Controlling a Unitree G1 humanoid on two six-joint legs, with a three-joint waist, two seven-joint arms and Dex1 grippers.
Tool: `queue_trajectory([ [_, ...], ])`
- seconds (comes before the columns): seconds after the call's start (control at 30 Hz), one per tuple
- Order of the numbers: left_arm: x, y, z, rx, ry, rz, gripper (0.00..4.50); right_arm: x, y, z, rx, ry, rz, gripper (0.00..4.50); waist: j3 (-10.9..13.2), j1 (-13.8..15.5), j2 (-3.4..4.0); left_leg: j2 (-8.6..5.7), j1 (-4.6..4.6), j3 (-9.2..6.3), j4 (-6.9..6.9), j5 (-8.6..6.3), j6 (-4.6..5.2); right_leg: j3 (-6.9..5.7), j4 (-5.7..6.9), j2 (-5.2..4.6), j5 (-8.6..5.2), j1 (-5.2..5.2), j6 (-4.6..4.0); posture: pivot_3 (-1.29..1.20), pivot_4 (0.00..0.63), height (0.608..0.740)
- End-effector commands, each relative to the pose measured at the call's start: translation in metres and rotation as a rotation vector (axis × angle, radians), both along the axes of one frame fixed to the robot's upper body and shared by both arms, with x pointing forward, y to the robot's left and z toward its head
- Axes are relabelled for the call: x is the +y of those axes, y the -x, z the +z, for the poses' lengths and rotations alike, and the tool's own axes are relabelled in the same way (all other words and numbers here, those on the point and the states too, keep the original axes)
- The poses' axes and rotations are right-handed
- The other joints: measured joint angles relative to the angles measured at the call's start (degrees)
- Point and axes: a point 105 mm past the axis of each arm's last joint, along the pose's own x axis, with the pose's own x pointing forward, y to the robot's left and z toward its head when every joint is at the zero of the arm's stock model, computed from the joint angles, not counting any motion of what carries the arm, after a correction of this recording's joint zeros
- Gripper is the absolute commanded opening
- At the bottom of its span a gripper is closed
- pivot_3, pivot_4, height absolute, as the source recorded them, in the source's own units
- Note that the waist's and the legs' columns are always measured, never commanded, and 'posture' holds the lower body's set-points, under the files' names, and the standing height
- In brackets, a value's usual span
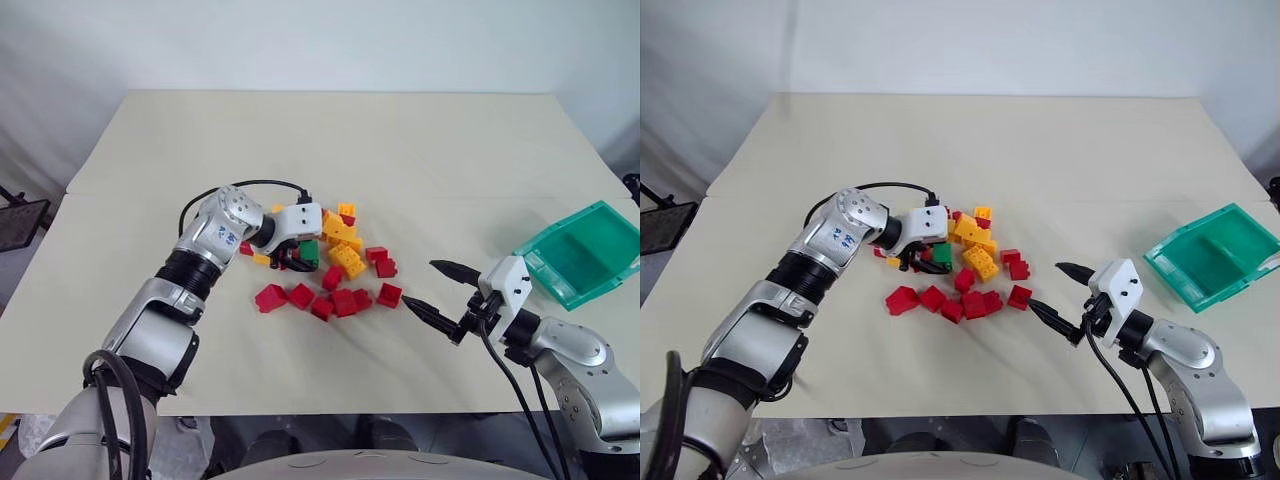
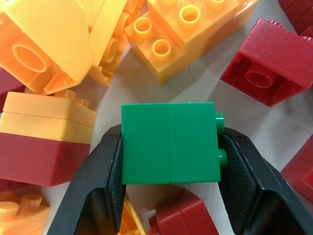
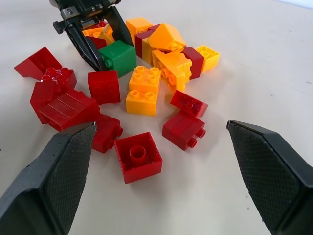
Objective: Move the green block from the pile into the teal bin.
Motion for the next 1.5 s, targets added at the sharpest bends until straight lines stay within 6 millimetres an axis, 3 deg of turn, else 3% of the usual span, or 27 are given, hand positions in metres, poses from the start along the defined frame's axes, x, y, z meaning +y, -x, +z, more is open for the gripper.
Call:
queue_trajectory([
  [0.03, 0.007, -0.002, -0.001, -0.005, 0.0, 0.043, 2.16, -0.001, 0.001, 0.011, -0.053, -0.001, -0.001, 4.5, 0.0, 0.02, 0.0, 0.02, 0.0, 0.0, 0.0, 0.0, 0.0, 0.0, 0.0, 0.0, 0.0, 0.0, 0.0, 0.0, 0.15, 0.74],
  [0.2, -0.006, -0.002, 0.025, -0.042, 0.128, 0.02, 2.16, -0.002, 0.0, 0.013, -0.057, 0.0, -0.007, 4.5, 0.01, 0.09, -0.01, 0.09, -0.08, -0.03, 0.01, 0.0, 0.01, 0.03, 0.02, -0.01, 0.0, -0.09, 0.0, 0.0, 0.15, 0.74],
  [0.3, -0.027, 0.01, 0.063, -0.09, 0.314, -0.076, 2.16, -0.01, 0.004, 0.012, -0.033, 0.018, -0.008, 4.5, 0.01, 0.33, -0.02, 0.08, -0.28, -0.02, 0.04, 0.0, 0.02, 0.01, 0.03, -0.01, 0.0, -0.22, 0.0, 0.0, 0.15, 0.74],
  [0.4, -0.046, 0.014, 0.076, -0.141, 0.396, -0.13, 2.16, -0.022, 0.005, 0.015, -0.04, 0.028, -0.041, 4.5, 0.01, 0.61, -0.01, 0.04, -0.77, -0.08, 0.37, 0.0, 0.05, -0.2, 0.05, -0.07, 0.01, -0.41, 0.02, 0.0, 0.15, 0.74],
  [0.47, -0.059, 0.019, 0.077, -0.168, 0.426, -0.178, 2.16, -0.031, 0.004, 0.02, -0.051, 0.026, -0.079, 4.5, 0.01, 0.69, -0.02, -0.14, -0.96, -0.09, 0.56, -0.02, 0.08, -0.2, 0.07, -0.08, 0.06, -0.52, 0.11, 0.0, 0.15, 0.74],
  [0.7, -0.123, 0.041, 0.042, -0.12, 0.412, -0.331, 2.16, -0.074, 0.013, 0.039, -0.097, 0.007, -0.248, 4.5, 0.01, 1.48, -0.02, -0.28, -1.02, -0.03, 0.8, -0.02, 0.1, -0.16, 0.14, -0.05, 0.1, -0.52, 0.17, 0.0, 0.15, 0.74],
  [0.8, -0.139, 0.043, 0.037, -0.108, 0.422, -0.34, 2.16, -0.081, 0.019, 0.041, -0.105, 0.018, -0.278, 4.5, 0.02, 1.53, -0.03, -0.28, -1.02, 0.02, 0.81, -0.03, 0.12, -0.11, 0.11, -0.04, 0.1, -0.53, 0.17, 0.0, 0.15, 0.74],
  [0.97, -0.161, 0.048, 0.039, -0.084, 0.49, -0.374, 3.73, -0.083, 0.028, 0.044, -0.12, 0.015, -0.312, 4.5, 0.02, 1.5, -0.03, -0.26, -1.02, 0.03, 0.81, -0.04, 0.14, -0.08, 0.14, -0.03, 0.1, -0.59, 0.17, 0.0, 0.15, 0.74],
  [1.03, -0.162, 0.048, 0.037, -0.073, 0.484, -0.383, 4.38, -0.082, 0.029, 0.044, -0.12, 0.016, -0.314, 4.5, 0.02, 1.52, -0.03, -0.26, -1.03, 0.03, 0.81, -0.06, 0.17, -0.05, 0.14, -0.05, 0.1, -0.6, 0.17, 0.0, 0.15, 0.74],
  [1.23, -0.149, 0.04, 0.048, -0.139, 0.544, -0.36, 4.44, -0.076, 0.028, 0.043, -0.118, 0.017, -0.301, 4.5, 0.02, 1.52, -0.03, -0.25, -1.02, -0.05, 0.82, -0.1, 0.25, 0.05, 0.16, -0.08, 0.1, -0.65, 0.17, 0.0, 0.15, 0.74],
  [1.37, -0.11, 0.029, 0.053, -0.155, 0.578, -0.312, 4.44, -0.078, 0.028, 0.042, -0.104, 0.027, -0.288, 4.5, 0.02, 1.43, -0.02, -0.24, -1.01, -0.11, 0.82, -0.11, 0.27, 0.1, 0.22, -0.08, 0.11, -0.7, 0.17, 0.0, 0.15, 0.74],
  [1.5, -0.071, 0.045, 0.049, -0.006, 0.687, -0.35, 4.44, -0.087, 0.03, 0.039, -0.063, 0.073, -0.271, 4.5, -0.01, 0.91, 0.03, -0.21, -0.98, -0.18, 0.81, -0.11, 0.27, 0.13, 0.29, -0.07, 0.11, -0.74, 0.17, 0.0, 0.15, 0.74],
])
